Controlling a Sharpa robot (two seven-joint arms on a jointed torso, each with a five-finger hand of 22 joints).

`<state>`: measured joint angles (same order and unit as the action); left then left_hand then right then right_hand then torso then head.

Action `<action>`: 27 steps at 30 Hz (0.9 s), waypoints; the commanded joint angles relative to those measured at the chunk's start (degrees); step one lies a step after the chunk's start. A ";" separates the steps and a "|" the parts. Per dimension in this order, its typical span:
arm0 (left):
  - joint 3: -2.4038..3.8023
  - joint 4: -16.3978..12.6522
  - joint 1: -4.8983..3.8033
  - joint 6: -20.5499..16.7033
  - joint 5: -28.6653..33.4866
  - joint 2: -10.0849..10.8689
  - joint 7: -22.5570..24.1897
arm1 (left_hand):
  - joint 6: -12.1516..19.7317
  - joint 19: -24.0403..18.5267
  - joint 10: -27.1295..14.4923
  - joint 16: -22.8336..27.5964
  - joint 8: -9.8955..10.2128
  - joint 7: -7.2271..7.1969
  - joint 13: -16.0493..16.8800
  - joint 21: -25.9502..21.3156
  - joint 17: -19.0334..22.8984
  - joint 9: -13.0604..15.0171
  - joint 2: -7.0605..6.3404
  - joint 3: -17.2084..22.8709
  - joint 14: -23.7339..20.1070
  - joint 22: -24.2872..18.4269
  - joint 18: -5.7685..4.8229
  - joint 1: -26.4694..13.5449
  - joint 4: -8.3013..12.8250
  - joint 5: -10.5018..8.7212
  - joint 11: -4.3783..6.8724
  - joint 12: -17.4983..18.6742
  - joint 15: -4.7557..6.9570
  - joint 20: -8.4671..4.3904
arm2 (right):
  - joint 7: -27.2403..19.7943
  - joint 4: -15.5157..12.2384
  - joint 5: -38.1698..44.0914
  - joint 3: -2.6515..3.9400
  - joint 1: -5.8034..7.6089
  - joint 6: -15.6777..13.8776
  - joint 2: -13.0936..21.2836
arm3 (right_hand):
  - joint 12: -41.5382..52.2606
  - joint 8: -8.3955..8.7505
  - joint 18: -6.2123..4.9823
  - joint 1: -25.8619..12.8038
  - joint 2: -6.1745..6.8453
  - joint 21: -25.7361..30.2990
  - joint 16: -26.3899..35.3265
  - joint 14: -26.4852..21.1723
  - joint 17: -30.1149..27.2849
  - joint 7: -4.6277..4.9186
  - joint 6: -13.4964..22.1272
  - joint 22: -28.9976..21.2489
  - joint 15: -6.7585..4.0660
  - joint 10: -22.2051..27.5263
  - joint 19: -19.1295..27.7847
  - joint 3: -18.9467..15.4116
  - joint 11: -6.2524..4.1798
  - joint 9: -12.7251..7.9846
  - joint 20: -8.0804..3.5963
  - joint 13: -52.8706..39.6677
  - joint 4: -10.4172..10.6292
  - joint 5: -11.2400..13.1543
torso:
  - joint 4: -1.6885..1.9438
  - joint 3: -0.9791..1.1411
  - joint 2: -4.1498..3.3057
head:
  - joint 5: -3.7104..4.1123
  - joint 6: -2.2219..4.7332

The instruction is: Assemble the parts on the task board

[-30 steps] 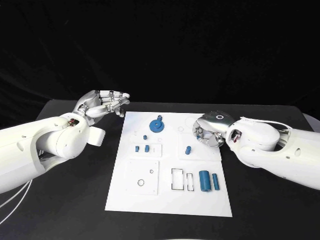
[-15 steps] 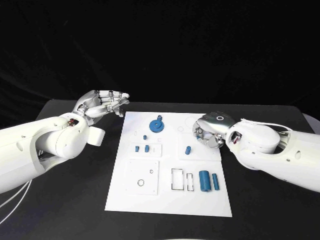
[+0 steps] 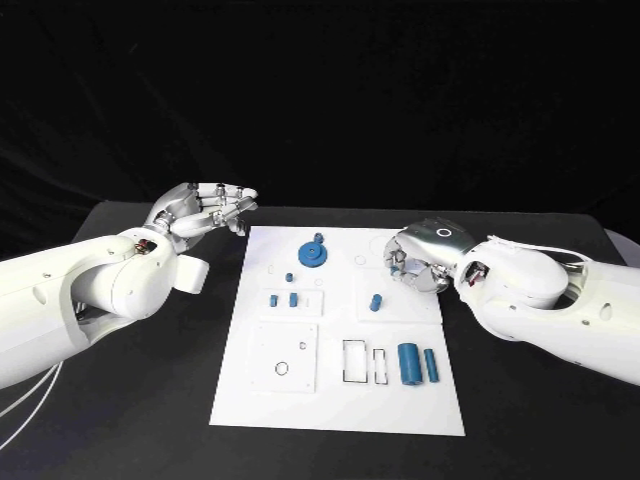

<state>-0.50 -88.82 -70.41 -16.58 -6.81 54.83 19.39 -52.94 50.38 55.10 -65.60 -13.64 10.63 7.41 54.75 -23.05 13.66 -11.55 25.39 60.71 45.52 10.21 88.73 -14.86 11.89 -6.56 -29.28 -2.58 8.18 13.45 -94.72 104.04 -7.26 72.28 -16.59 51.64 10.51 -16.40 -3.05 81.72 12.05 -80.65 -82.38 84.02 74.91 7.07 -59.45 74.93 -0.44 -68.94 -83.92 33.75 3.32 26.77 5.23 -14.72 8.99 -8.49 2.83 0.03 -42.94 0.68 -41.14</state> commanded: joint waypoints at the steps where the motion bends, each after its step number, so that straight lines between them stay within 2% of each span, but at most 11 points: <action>1: 0.04 0.06 -0.03 0.06 0.29 -0.10 0.13 | 0.47 0.23 -0.05 0.34 0.28 0.06 0.06 -0.38 0.07 -0.10 -0.16 0.25 0.33 -0.07 0.37 0.30 -0.06 -0.10 -0.14 -0.10 0.01 0.02 | 0.09 -1.04 0.00 0.08 0.22 -1.64 0.61 | -0.21 -0.08 0.98 -0.28 -0.30 -0.29 -0.23 3.35 2.07 -0.05 -0.34 10.54 -0.54 -0.54 -1.81 0.07 -0.08 0.07 -0.14 0.04 -0.26 0.08 | 0.00 0.02 0.01 | -0.05 0.02; 8: 0.04 0.26 -0.03 0.03 0.29 -0.17 0.09 | 0.47 0.23 -0.05 0.34 0.28 0.06 0.06 -0.38 0.07 -0.10 -0.16 0.25 0.33 -0.07 0.37 0.30 -0.06 -0.10 -0.14 -0.10 0.01 0.02 | -0.11 -4.55 -1.53 0.25 0.51 -2.59 2.16 | -0.24 -0.08 1.01 -0.31 -0.29 -0.39 -0.24 3.35 2.08 -0.06 -0.36 10.59 -0.55 -0.58 -1.86 0.06 -0.09 0.08 -0.15 0.05 -0.27 0.08 | -0.02 0.05 0.02 | -0.30 0.11; 12: 0.04 0.35 -0.03 0.03 0.29 -0.28 0.09 | 0.47 0.23 -0.05 0.34 0.28 0.06 0.06 -0.38 0.07 -0.10 -0.16 0.25 0.33 -0.07 0.37 0.30 -0.06 -0.10 -0.14 -0.10 0.01 0.02 | -0.92 -7.61 -2.83 0.35 0.56 -4.63 2.57 | -0.30 -0.09 1.04 -0.33 -0.27 -0.54 -0.24 3.35 2.08 -0.08 -0.40 10.68 -0.57 -0.64 -1.93 0.09 -0.12 0.10 -0.16 0.08 -0.34 0.04 | -0.06 0.05 0.00 | -0.74 0.15; 16: 0.04 0.47 -0.02 0.08 0.29 -0.52 0.11 | 0.53 0.26 -0.11 0.38 0.30 0.11 0.04 -0.40 0.09 -0.11 -0.18 0.34 0.33 -0.08 0.37 0.28 -0.02 -0.11 -0.18 -0.07 -0.01 0.03 | -1.92 -10.17 -3.97 0.39 0.43 -6.51 2.11 | -0.45 -0.09 1.07 -0.24 -0.29 -0.69 -0.25 3.35 2.07 -0.09 -0.45 10.77 -0.61 -0.75 -1.99 0.20 -0.15 0.15 -0.20 0.14 -0.58 -0.15 | 0.06 0.04 0.02 | -1.08 0.06; 22: 0.03 0.67 -0.02 0.17 0.29 -0.99 0.12 | 0.53 0.26 -0.11 0.38 0.30 0.11 0.04 -0.40 0.09 -0.11 -0.18 0.34 0.33 -0.08 0.37 0.28 -0.02 -0.11 -0.18 -0.07 -0.01 0.03 | -3.13 -12.60 -5.17 0.41 -0.45 -7.81 0.07 | -0.56 -0.08 1.09 -0.22 -0.32 -0.78 -0.25 3.35 2.05 -0.06 -0.47 10.83 -0.62 -0.81 -2.03 0.27 -0.15 0.18 -0.22 0.19 -0.71 -0.29 | 0.13 -0.05 0.09 | -2.36 -0.46; 24: 0.03 0.74 -0.02 0.27 0.29 -1.18 0.13 | 0.54 0.27 -0.12 0.39 0.30 0.12 0.04 -0.41 0.10 -0.11 -0.17 0.36 0.33 -0.09 0.37 0.27 -0.02 -0.11 -0.18 -0.07 -0.02 0.03 | -3.58 -12.68 -5.39 0.41 -1.10 -7.83 -1.32 | -0.60 -0.08 1.10 -0.23 -0.34 -0.85 -0.24 3.34 2.04 -0.05 -0.47 10.87 -0.62 -0.83 -2.06 0.29 -0.14 0.19 -0.23 0.20 -0.74 -0.35 | 0.07 -0.09 0.06 | -3.28 -0.73; 27: 0.01 0.87 -0.01 0.24 0.29 -1.42 0.16 | 0.54 0.27 -0.12 0.39 0.30 0.12 0.04 -0.41 0.10 -0.11 -0.17 0.36 0.33 -0.09 0.37 0.27 -0.02 -0.11 -0.18 -0.07 -0.02 0.03 | -4.09 -11.89 -5.49 0.38 -2.35 -7.27 -3.36 | -0.64 -0.07 1.12 -0.24 -0.36 -0.94 -0.26 3.35 2.07 -0.03 -0.47 10.92 -0.62 -0.86 -2.11 0.31 -0.14 0.20 -0.23 0.22 -0.78 -0.42 | -0.05 -0.14 0.07 | -4.23 -0.89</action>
<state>-0.51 -87.94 -70.40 -16.62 -6.79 53.64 19.24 -52.73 50.38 55.10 -65.60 -13.64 10.84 7.41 54.52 -23.01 13.61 -11.55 25.38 60.70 45.48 10.21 88.73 -14.86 11.89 -6.56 -29.28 -2.58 8.19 11.11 -106.97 99.37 -6.84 70.47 -23.08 48.85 10.16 -16.27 -3.05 81.73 12.08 -81.32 -82.37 84.03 74.95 7.07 -59.41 74.91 -0.85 -69.43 -83.92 34.14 3.18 26.91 5.24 -14.52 8.60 -8.65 2.91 -0.02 -42.87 -2.61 -41.84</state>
